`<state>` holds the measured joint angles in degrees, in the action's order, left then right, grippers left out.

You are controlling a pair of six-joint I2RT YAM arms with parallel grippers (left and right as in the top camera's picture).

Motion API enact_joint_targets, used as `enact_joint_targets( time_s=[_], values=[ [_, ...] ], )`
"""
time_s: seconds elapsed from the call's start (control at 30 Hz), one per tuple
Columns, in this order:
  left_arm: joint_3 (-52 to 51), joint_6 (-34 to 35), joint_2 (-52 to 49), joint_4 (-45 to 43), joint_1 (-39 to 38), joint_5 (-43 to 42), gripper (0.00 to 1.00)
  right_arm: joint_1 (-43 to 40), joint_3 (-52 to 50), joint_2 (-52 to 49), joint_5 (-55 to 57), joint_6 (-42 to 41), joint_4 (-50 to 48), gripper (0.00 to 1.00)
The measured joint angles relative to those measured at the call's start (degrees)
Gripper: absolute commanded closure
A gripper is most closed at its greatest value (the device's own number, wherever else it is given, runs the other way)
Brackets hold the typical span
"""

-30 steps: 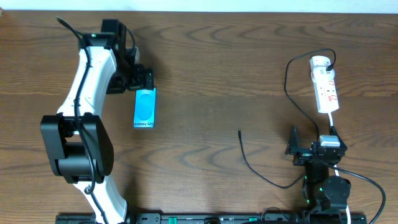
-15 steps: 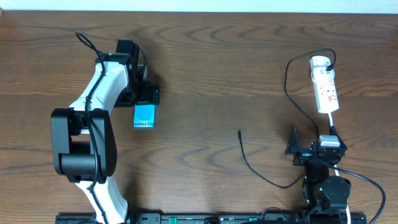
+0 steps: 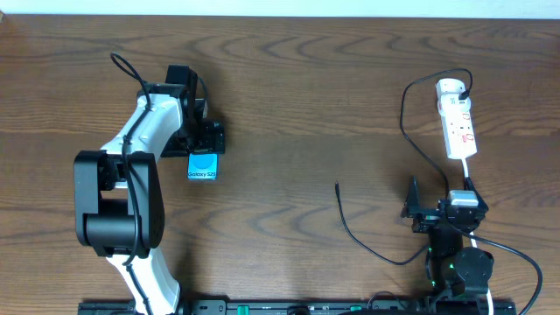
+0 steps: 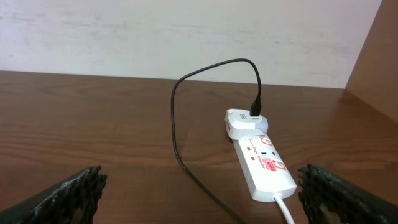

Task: Plug charger to phone and switch on socket
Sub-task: 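Move the left gripper forward and down over the Galaxy phone, then close the left gripper on the phone's top edge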

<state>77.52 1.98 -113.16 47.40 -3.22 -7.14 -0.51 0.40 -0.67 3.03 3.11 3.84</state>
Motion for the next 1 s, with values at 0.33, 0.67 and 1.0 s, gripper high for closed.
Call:
enact_joint_targets(
  time_s=[0.33, 0.67, 1.0],
  values=[
    [-0.02, 2.14, 0.00, -1.49, 0.00, 1.55, 0.02, 0.00, 0.00, 0.00, 0.00, 0.00, 0.00, 0.01],
    [-0.02, 2.54, 0.00, -2.38, -0.50, 1.77, 0.02, 0.00, 0.00, 0.00, 0.00, 0.00, 0.00, 0.01],
    [-0.02, 2.54, 0.02, -3.39, -3.26, 2.86, 0.02, 0.00, 0.00, 0.00, 0.00, 0.00, 0.00, 0.01]
  ],
)
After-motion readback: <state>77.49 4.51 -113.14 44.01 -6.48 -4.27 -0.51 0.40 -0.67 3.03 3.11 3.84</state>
